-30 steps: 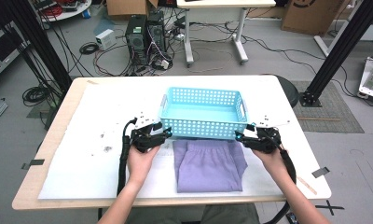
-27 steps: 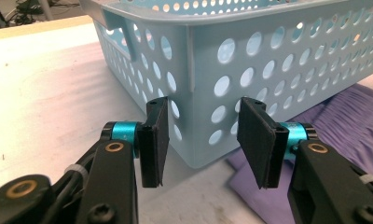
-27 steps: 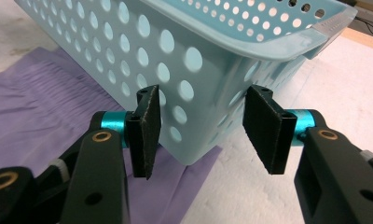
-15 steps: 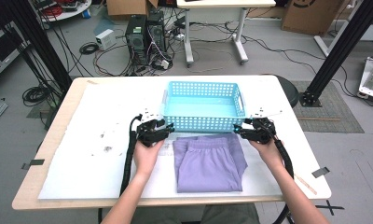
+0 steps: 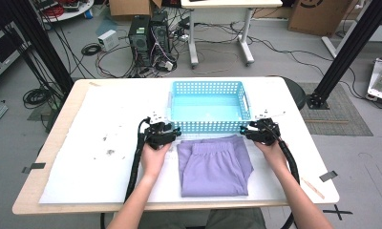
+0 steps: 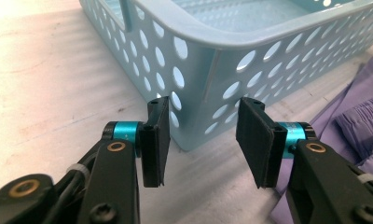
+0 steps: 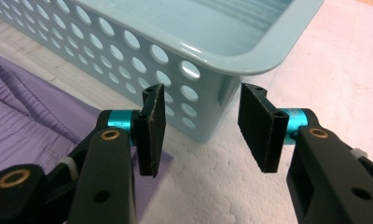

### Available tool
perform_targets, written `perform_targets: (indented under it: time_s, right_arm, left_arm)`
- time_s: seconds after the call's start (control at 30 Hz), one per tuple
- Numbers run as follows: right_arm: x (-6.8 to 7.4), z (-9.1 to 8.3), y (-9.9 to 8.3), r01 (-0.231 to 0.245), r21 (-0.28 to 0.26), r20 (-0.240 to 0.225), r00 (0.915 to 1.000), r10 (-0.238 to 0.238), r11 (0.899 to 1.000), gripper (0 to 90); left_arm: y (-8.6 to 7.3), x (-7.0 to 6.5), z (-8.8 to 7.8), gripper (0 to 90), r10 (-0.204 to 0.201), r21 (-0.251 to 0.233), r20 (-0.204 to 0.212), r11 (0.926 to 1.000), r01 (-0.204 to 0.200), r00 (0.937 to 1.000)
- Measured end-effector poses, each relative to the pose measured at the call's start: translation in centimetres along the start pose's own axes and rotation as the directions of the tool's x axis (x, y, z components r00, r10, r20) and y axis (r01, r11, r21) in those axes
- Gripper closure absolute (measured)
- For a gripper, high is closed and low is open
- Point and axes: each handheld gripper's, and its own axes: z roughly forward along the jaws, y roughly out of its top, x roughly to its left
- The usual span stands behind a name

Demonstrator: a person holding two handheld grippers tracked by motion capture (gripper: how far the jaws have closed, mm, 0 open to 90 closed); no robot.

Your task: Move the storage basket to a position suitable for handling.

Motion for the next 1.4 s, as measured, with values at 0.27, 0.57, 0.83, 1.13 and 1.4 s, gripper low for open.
perform_targets:
  time_s: [0.27,0.57,0.83,1.13,1.4]
  right_arm:
    - [0.4,-0.4,-0.2,0.018,-0.021,0.014,0.9997,-0.018,1.0,57.2]
    - [0.6,-0.5,-0.3,0.023,-0.016,0.033,0.9992,-0.022,1.0,60.5]
    - [0.6,-0.8,-0.6,0.026,-0.025,0.036,0.999,-0.025,0.999,60.6]
    - [0.5,-0.9,-0.7,0.015,-0.027,0.041,0.9991,-0.014,1.0,60.5]
    - [0.4,-0.9,-0.8,0.007,-0.03,0.022,0.9997,-0.006,1.0,57.3]
  left_arm:
    - [0.0,-0.2,-0.1,55.2,0.015,0.009,-0.005,0.9999,-0.015,0.9999]
    - [0.1,-0.4,-0.2,56.3,0.051,0.013,-0.013,0.9986,-0.051,0.9986]
    - [0.1,-1.0,-0.3,56.5,0.074,0.023,-0.018,0.997,-0.073,0.9971]
    - [0.1,-1.1,-0.3,56.6,0.083,0.03,-0.017,0.9962,-0.082,0.9964]
    - [0.1,-1.0,-0.2,48.3,0.057,0.026,0.003,0.998,-0.057,0.9984]
